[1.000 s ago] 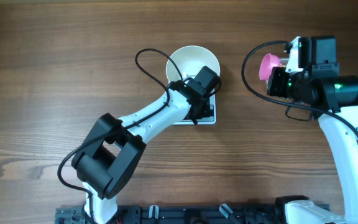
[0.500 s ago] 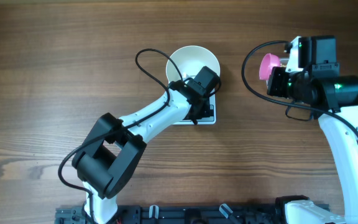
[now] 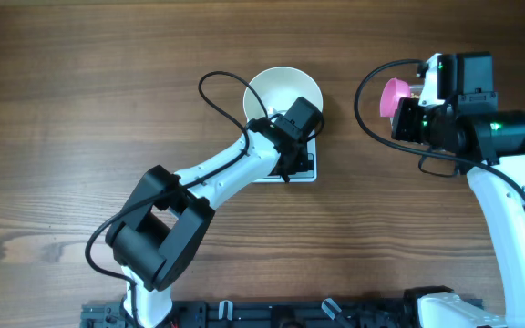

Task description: Scoop item into bowl and weigh 150g on scale

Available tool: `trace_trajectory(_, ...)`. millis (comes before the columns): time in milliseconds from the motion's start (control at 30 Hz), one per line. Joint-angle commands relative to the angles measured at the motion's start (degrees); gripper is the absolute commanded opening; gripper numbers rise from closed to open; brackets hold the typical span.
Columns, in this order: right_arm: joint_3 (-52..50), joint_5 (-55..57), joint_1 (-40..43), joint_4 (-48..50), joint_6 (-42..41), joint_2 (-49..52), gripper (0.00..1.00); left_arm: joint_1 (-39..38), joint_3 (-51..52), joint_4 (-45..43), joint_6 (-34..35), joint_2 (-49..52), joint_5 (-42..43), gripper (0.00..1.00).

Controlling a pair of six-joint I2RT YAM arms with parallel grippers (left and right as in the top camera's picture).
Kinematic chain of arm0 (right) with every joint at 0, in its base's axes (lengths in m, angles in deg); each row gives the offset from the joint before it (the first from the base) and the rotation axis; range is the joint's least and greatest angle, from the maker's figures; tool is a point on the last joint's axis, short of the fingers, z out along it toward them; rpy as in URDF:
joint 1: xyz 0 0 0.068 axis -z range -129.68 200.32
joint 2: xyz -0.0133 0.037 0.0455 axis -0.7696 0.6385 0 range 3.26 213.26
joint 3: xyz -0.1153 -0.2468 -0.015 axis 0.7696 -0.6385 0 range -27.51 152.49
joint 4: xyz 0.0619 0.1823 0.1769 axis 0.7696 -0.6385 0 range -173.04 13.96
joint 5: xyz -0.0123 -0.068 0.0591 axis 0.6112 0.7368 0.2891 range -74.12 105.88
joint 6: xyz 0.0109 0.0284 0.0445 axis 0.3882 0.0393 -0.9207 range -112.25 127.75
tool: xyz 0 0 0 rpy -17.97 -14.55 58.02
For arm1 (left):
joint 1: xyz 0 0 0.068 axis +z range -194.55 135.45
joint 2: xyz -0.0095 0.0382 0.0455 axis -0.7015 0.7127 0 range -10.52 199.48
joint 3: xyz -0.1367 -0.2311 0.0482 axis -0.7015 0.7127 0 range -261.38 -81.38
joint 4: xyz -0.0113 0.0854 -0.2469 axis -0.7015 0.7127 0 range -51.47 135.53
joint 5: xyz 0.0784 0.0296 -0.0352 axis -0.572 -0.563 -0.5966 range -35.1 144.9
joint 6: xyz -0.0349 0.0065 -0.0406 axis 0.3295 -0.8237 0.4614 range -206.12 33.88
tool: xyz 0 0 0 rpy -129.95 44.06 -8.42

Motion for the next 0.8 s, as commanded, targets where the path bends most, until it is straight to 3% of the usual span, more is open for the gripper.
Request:
trace_trajectory(0, 0.5, -0.7, 0.1, 0.3, -0.3, -1.0, 0.04, -0.3, 0.7, -1.1, 0.8, 1.0, -0.6, 0.04)
trace_trajectory(767, 0.5, -0.7, 0.1, 0.5, -0.3, -1.0, 0.04, -0.3, 2.9, -4.6, 1.8, 1.0, -0.8, 0.04)
